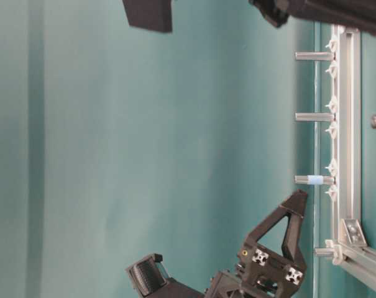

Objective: Insert the wire through the string loop located in the center.
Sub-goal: 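Push the USB plug through the black zip-tie loop with the right gripper, then move the left gripper to the loop and grasp the protruding USB plug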

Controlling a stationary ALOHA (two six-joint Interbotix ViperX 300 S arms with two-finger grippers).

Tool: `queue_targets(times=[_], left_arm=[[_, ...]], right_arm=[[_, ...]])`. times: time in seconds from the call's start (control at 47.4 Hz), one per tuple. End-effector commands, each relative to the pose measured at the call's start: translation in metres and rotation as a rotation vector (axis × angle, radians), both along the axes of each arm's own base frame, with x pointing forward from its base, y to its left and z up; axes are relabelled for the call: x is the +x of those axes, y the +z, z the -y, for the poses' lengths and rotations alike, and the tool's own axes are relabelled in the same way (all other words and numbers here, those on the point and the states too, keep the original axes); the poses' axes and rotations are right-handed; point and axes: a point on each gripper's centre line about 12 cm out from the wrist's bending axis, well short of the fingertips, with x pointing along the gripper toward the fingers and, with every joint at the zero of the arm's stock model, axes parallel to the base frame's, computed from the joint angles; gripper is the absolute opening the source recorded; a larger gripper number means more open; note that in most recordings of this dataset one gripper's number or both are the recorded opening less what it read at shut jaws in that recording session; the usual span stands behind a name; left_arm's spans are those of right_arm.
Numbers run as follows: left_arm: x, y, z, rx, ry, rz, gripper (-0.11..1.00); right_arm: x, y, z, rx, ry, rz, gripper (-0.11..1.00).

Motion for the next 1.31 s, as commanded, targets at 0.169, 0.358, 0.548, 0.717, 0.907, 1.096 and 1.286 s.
queue_targets(times=[0.169,0.358,0.548,0.717,0.907,1.096,1.286], left_arm=[[0.005,0.015,0.002,0.008,-0.008,0.047,0.0],[0.006,0.015,0.003,0.008,-0.013,0.047,0.0],[0.006,0.015,0.003,0.008,-0.013,0.047,0.0],[0.006,0.015,0.003,0.006,-0.012,0.047,0.0],[0.006,0.015,0.003,0.005,-0.012,0.048,0.0],[0.006,0.015,0.006,0.006,-0.02,0.047,0.0],[0.01,0.016,0.013,0.004,-0.042,0.024,0.0]], right_arm=[[0.027,0.011,-0.002,0.007,0.0,0.056,0.08],[0.039,0.01,-0.002,0.009,-0.003,0.066,0.08],[0.046,0.007,-0.002,0.009,-0.006,0.06,0.08],[0.048,0.004,-0.002,0.008,-0.006,0.054,0.08],[0.048,0.004,-0.001,0.008,-0.008,0.054,0.08],[0.049,0.004,0.0,0.008,-0.012,0.054,0.08],[0.049,0.004,0.001,0.008,-0.015,0.056,0.08]])
